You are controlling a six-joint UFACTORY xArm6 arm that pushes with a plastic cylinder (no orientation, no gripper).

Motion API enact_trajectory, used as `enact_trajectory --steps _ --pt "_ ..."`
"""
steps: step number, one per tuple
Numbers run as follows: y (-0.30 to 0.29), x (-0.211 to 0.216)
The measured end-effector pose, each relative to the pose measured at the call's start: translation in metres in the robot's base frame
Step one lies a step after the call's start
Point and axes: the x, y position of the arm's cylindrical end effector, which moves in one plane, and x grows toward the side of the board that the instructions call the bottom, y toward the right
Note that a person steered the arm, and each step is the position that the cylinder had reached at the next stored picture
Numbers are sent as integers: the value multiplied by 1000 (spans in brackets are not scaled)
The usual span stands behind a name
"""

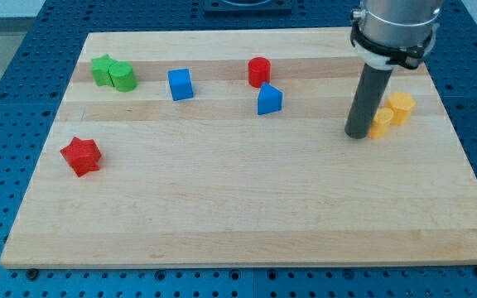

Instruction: Slightly push down the red star

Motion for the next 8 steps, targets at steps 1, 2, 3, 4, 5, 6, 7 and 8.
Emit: enact_trajectory --steps 1,2,3,4,5,6,7,8 --pt "5 0" --pt "23 0" --pt "-20 0" --pt "-80 0" --pt "-100 1" --pt "-100 1" --pt "-160 5" --pt "-229 5"
